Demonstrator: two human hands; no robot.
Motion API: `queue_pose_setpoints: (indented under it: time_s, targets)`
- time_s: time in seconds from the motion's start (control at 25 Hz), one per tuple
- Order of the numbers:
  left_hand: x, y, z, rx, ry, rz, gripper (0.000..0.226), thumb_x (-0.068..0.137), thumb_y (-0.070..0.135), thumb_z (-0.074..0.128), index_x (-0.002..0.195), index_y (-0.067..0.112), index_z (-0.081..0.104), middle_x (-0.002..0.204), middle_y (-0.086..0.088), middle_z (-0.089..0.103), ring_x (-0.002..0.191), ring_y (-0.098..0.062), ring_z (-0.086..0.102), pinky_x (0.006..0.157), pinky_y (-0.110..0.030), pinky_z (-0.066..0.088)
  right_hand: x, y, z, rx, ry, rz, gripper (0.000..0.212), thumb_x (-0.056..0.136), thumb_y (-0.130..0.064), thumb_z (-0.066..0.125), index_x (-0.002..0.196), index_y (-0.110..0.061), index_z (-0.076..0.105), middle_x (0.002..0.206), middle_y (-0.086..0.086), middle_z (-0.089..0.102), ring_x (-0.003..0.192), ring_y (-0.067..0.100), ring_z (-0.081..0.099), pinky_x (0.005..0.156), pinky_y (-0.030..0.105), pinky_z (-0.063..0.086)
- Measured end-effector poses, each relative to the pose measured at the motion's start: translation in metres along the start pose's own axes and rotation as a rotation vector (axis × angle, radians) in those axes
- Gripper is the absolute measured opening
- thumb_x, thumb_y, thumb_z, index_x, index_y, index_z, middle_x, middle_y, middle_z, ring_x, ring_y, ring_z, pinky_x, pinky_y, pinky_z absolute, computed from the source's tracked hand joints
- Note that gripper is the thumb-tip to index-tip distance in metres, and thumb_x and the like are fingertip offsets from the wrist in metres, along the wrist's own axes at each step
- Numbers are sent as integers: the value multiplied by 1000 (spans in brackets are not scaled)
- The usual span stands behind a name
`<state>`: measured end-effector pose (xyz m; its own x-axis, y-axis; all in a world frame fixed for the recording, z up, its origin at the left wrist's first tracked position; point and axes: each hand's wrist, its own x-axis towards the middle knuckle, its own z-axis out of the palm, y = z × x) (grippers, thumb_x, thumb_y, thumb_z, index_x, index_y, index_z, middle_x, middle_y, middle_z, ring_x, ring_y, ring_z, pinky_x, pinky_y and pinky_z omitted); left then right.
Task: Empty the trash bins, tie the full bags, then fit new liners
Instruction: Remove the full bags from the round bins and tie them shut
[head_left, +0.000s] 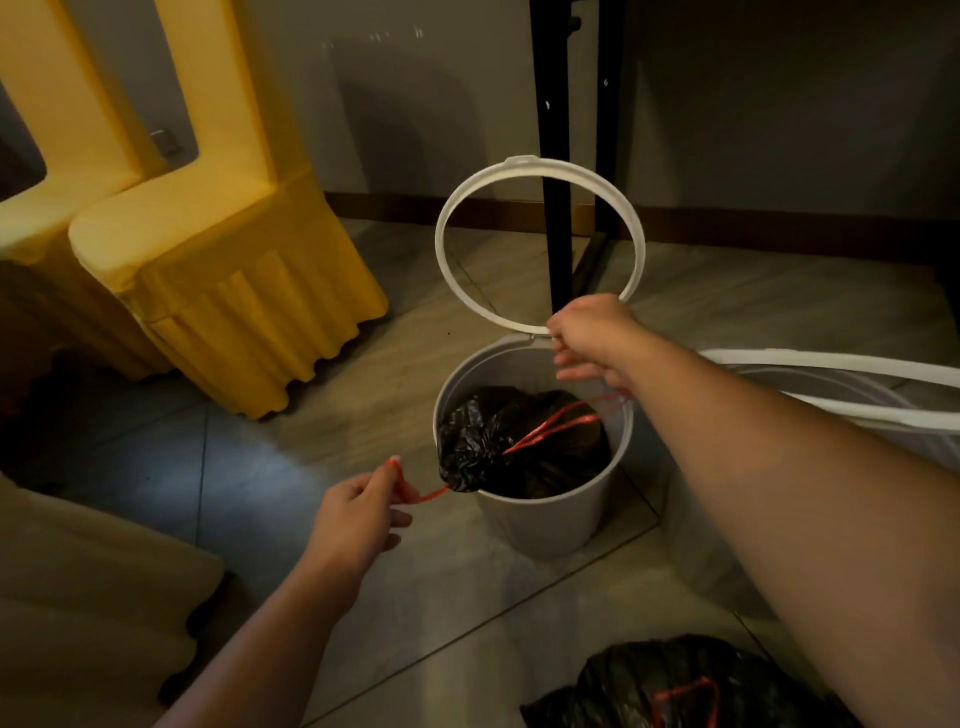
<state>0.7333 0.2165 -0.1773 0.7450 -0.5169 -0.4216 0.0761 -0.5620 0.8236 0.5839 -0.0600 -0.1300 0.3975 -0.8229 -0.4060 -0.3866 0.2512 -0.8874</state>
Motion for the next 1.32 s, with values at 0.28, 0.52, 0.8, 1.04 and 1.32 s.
queue_pose_setpoints:
  time_s: [0.28, 0.52, 0.8, 1.04, 1.32]
  targets:
    - [-7, 18, 4, -109, 6, 106, 30, 105, 34, 59, 97, 9, 73, 87, -9, 71, 83, -22, 68, 74, -39, 55, -3, -7, -3, -694, -524, -78, 47, 68, -46, 96, 106, -29, 75, 115, 1, 71, 107, 22, 67, 81, 44, 61]
    - [-10, 21, 2, -188, 1, 126, 18, 100, 26, 63, 97, 17, 78, 82, 0, 71, 79, -18, 66, 73, -37, 54, 2, 30, 19, -1031, -563, -161, 32, 76, -22, 94, 101, -29, 76, 107, -2, 71, 96, 19, 68, 89, 42, 62]
    - [-11, 21, 0, -209, 12, 129, 18, 101, 25, 63, 96, 17, 78, 78, 3, 72, 79, -18, 66, 71, -36, 54, 1, 23, 10, -870, -493, -250, 13, 78, -27, 93, 78, -23, 81, 73, -6, 77, 74, 15, 74, 68, 32, 59]
    - [-11, 29, -2, -250, 45, 161, 31, 100, 40, 68, 91, 11, 73, 72, 3, 70, 69, -12, 67, 64, -32, 56, -9, 17, 1, -554, -335, -228, 5, 94, -17, 76, 92, -14, 80, 72, -3, 78, 67, 12, 76, 55, 23, 55]
    - [-13, 54, -4, -227, 23, 279, 22, 99, 31, 69, 82, 18, 74, 79, 1, 75, 61, -8, 67, 52, -26, 52, -23, -8, -4, -36, -225, -217, 13, 93, -21, 72, 85, -11, 75, 74, 6, 76, 73, 20, 76, 82, 45, 63]
